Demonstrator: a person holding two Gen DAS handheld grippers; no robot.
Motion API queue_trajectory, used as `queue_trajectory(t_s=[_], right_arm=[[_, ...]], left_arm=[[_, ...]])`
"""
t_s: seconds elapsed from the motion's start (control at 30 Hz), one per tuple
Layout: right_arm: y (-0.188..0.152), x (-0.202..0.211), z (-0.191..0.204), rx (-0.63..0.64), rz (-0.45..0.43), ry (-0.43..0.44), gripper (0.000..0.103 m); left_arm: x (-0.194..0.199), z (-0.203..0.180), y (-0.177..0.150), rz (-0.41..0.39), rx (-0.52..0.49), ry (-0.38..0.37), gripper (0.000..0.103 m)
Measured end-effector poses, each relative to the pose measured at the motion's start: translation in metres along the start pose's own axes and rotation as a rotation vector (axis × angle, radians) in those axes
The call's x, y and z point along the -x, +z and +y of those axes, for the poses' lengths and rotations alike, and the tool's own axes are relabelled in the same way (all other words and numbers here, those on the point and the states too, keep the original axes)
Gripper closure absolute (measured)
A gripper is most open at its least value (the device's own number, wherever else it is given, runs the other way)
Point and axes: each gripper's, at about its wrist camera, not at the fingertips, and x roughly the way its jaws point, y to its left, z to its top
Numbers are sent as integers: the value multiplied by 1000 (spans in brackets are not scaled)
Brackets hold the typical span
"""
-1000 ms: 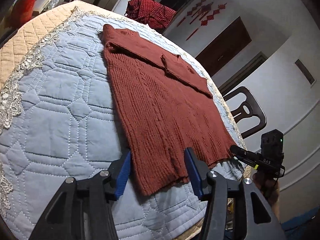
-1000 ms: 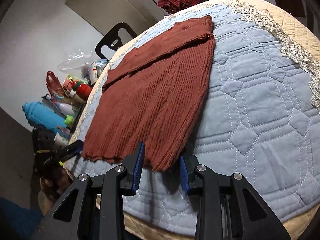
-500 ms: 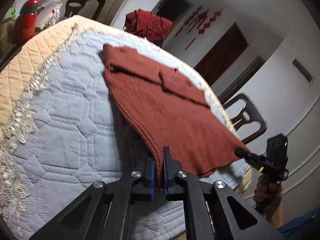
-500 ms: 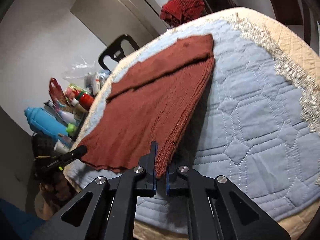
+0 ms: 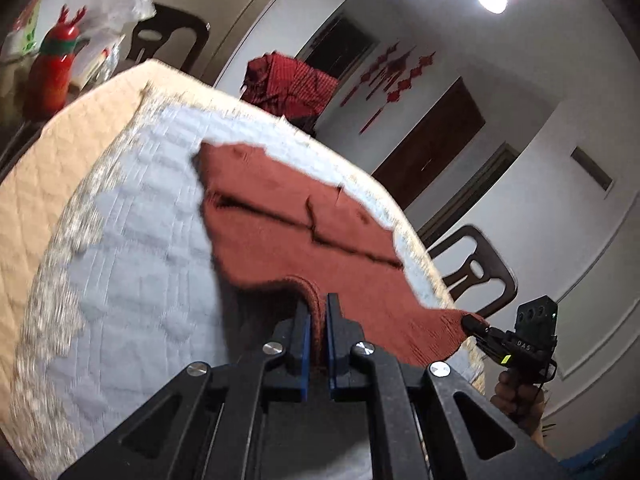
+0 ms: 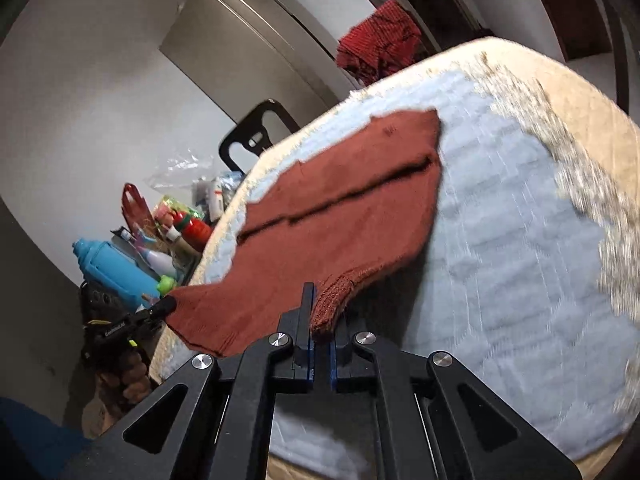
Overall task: Fold small clothes
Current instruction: 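Close both grippers on the rust sweater hem, then lift the hem with both grippers, fold it over toward the collar, release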
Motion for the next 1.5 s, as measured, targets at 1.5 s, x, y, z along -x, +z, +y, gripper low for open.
queue_trajectory(t_s=[1.5], right_arm=[[199,-190,-114,-332,70,-68,83]], left_arm=[[-198,108,167,152,256,113,82]])
